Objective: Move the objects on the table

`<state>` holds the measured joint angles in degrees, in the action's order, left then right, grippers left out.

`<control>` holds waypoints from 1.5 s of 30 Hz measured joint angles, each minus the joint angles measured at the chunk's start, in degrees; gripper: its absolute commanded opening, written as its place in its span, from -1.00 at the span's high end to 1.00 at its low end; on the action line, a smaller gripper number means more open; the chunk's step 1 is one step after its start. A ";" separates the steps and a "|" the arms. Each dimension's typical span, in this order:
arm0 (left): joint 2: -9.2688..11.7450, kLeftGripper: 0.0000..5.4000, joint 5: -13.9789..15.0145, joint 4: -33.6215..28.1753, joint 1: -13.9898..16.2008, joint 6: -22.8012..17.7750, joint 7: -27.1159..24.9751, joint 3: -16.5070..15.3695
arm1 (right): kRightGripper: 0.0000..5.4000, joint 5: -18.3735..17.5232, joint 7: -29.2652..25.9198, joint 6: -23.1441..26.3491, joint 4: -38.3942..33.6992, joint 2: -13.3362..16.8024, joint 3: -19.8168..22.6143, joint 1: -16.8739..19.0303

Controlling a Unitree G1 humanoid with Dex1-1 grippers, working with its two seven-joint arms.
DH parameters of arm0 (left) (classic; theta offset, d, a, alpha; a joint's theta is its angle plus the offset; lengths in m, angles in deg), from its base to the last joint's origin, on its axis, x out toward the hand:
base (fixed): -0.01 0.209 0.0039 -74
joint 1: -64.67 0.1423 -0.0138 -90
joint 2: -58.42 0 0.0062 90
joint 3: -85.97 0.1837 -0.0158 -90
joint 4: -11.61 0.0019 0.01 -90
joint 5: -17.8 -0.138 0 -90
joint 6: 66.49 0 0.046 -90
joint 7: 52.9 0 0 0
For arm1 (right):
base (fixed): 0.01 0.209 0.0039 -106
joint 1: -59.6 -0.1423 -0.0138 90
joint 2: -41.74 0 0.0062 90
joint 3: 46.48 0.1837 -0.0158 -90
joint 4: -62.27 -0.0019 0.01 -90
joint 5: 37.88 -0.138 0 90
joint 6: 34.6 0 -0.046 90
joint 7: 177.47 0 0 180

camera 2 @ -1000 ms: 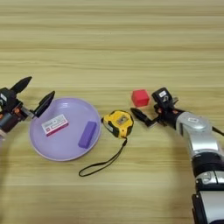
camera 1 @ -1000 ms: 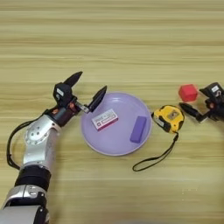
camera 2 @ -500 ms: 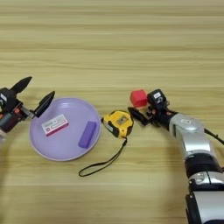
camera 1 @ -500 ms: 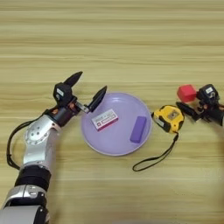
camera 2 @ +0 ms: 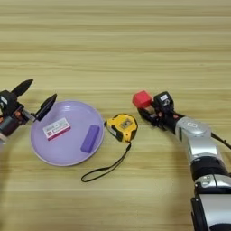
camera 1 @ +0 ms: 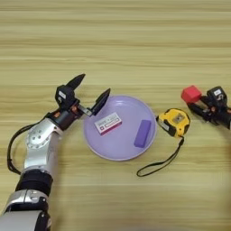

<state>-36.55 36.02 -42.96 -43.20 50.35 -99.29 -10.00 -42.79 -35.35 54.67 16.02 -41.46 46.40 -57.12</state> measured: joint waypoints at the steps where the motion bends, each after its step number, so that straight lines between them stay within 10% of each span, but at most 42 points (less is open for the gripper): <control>1: 0.00 -1.00 0.00 0.03 -0.01 0.00 -0.01 -0.01 | 0.13 0.00 0.02 0.00 0.09 0.00 0.02 -0.05; 17: 0.00 -1.00 0.00 0.80 -0.75 0.03 -0.04 -0.12 | 0.13 -0.17 -0.29 -1.30 0.76 0.00 0.34 -0.95; 31: 0.12 -1.00 0.13 -0.26 -0.82 -0.26 -3.33 0.64 | 0.13 -6.03 -10.73 1.33 -16.77 3.05 0.99 -0.66; 45: 3.48 -1.00 2.66 -21.23 4.84 -10.28 -16.31 9.44 | 0.13 -8.56 -25.81 3.88 -32.66 7.54 -5.60 6.65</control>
<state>-33.07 38.68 -64.19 -38.36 40.07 -115.61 -0.56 -51.34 -61.16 58.56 -16.65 -33.92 40.80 -50.47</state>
